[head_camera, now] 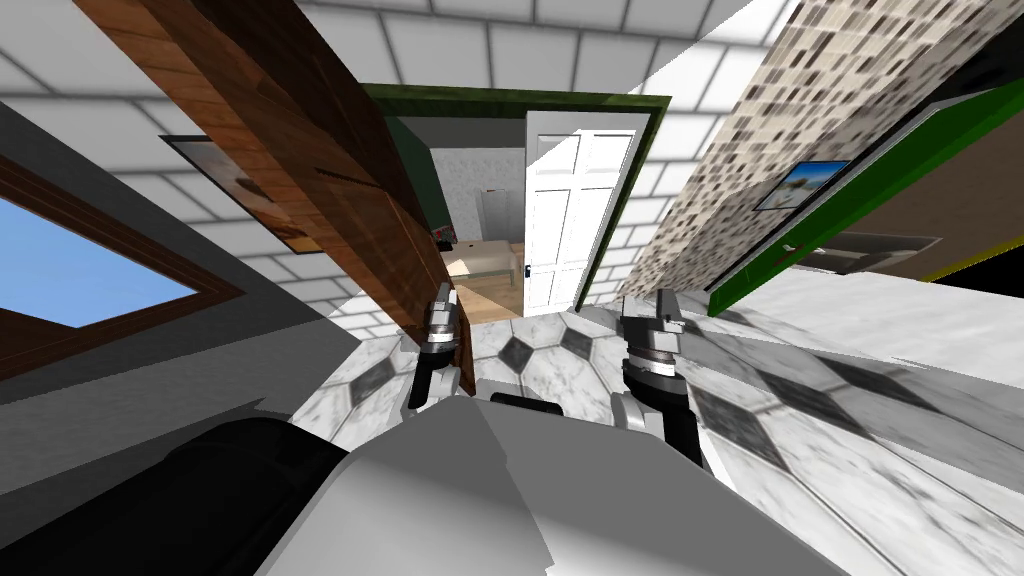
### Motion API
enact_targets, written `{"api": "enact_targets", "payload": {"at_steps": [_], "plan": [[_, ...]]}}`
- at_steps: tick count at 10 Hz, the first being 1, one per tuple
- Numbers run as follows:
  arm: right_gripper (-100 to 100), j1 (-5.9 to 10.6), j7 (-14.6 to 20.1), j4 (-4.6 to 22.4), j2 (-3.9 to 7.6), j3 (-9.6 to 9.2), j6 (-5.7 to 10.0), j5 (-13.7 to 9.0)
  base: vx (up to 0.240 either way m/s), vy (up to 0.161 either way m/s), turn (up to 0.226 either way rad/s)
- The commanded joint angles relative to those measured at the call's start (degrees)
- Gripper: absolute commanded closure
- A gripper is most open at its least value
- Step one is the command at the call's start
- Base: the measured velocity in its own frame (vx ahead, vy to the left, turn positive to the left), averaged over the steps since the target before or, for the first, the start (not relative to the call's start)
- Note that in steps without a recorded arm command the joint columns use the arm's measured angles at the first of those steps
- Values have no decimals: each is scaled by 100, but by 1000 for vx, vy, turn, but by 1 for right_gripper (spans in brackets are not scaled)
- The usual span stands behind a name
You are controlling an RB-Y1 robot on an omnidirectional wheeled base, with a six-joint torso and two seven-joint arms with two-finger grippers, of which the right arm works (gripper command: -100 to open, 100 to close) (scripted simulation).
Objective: Pull the door open
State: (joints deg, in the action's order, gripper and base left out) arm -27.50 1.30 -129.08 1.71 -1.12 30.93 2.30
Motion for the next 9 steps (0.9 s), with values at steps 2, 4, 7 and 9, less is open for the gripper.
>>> {"api": "enact_targets", "payload": {"at_steps": [2, 4, 7, 9], "plan": [[-100, 130, -9, 315, 49, 49, 58, -25, 86, -8, 78], [-100, 214, -13, 526, 82, 81, 94, -42, 77, 8, 45], [-100, 369, -19, 911, 131, 139, 159, -74, 77, 8, 81], [-100, 475, -24, 1175, 163, 179, 203, -95, 85, -10, 67]]}}
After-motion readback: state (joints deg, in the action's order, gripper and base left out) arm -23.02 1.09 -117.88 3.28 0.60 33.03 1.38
